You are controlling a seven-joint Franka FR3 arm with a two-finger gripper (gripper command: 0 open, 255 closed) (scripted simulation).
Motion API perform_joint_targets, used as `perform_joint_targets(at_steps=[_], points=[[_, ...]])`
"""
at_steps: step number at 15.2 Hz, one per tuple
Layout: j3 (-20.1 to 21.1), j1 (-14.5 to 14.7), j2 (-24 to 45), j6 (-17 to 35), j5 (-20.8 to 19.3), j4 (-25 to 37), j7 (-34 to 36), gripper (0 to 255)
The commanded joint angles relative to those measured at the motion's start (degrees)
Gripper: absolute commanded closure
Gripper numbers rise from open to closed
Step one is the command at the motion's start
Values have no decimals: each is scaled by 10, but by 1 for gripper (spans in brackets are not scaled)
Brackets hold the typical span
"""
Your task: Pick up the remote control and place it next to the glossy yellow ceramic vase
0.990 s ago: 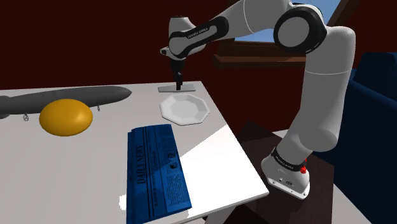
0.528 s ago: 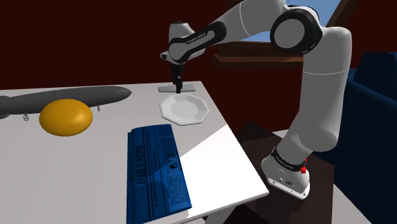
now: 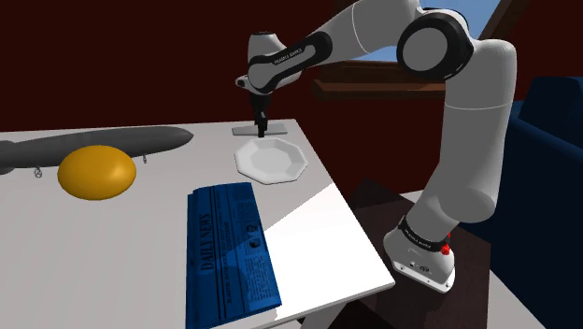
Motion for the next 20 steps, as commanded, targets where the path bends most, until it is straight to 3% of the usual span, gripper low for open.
perform_joint_targets(at_steps=[1,6,20], points=[[0,0,0,0,0,0,0,255],[0,0,0,0,0,0,0,255],[-2,1,-44,-91,-4,48,2,255]])
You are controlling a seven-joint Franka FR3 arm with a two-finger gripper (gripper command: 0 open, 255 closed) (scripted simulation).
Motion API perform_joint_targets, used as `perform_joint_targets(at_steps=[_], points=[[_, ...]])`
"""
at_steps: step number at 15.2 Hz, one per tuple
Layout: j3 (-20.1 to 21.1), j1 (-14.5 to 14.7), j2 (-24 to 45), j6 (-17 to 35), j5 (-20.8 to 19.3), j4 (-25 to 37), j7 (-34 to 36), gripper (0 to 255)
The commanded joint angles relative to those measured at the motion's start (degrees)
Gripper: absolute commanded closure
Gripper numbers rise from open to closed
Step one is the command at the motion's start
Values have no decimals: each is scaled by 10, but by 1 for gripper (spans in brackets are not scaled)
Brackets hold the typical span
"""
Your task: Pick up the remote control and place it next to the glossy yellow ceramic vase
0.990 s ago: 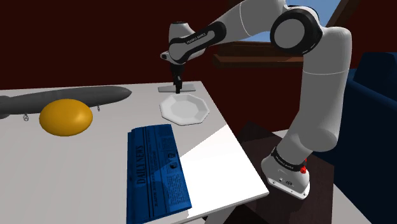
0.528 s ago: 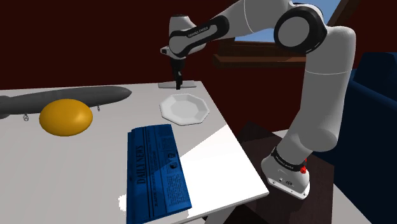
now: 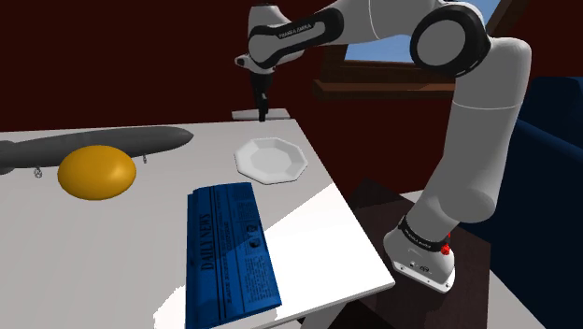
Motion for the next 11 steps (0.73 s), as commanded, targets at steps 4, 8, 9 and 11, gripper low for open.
perform_joint_targets(at_steps=[4,8,9,11], points=[[0,0,-11,-33,-1,23,0,255],[-1,0,-17,-61,-2,44,0,255],[-1,0,-19,-69,-2,50,1,255],[-1,0,-21,-83,-2,61,1,255]])
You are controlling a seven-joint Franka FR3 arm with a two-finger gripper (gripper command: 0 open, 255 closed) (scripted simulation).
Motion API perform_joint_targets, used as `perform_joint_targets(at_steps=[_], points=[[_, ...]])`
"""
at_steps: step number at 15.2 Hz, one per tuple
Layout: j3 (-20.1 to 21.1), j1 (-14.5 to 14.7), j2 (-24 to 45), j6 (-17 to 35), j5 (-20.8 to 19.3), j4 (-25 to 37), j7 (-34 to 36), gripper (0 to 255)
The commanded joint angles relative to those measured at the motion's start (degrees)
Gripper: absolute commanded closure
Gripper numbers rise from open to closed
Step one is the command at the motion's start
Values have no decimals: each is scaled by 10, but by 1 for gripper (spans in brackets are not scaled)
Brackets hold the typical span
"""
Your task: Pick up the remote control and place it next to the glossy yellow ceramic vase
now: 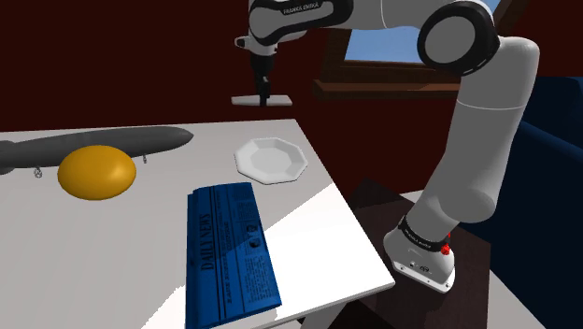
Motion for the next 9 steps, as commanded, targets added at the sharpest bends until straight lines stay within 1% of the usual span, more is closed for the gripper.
perform_joint_targets(at_steps=[1,5,9], points=[[0,0,-1,-16,0,15,1,255],[0,0,-4,-44,-1,39,1,255],[17,33,-8,-43,-6,36,51,255]])
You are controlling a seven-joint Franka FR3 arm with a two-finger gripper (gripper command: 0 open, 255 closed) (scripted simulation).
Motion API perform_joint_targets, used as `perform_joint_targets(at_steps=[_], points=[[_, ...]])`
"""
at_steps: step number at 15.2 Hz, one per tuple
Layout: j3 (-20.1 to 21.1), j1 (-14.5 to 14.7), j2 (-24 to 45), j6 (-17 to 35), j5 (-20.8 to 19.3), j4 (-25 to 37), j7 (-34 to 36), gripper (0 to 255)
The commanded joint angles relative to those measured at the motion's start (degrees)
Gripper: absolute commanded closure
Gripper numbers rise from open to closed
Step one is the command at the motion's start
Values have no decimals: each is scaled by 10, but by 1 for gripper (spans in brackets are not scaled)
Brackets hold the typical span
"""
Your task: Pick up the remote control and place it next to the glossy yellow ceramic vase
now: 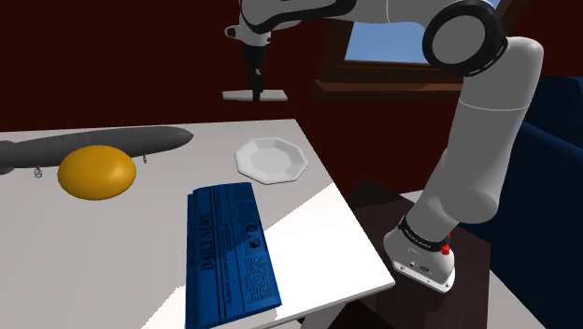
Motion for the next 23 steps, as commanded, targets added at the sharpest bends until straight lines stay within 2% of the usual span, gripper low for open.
perform_joint_targets(at_steps=[1,7,13,18,23], points=[[8,15,3,0,-2,3,25,255],[33,63,17,-8,-10,25,98,255],[56,112,52,-26,-18,76,170,255],[71,154,99,-51,-26,148,226,255],[83,200,168,-92,-36,256,278,255]])
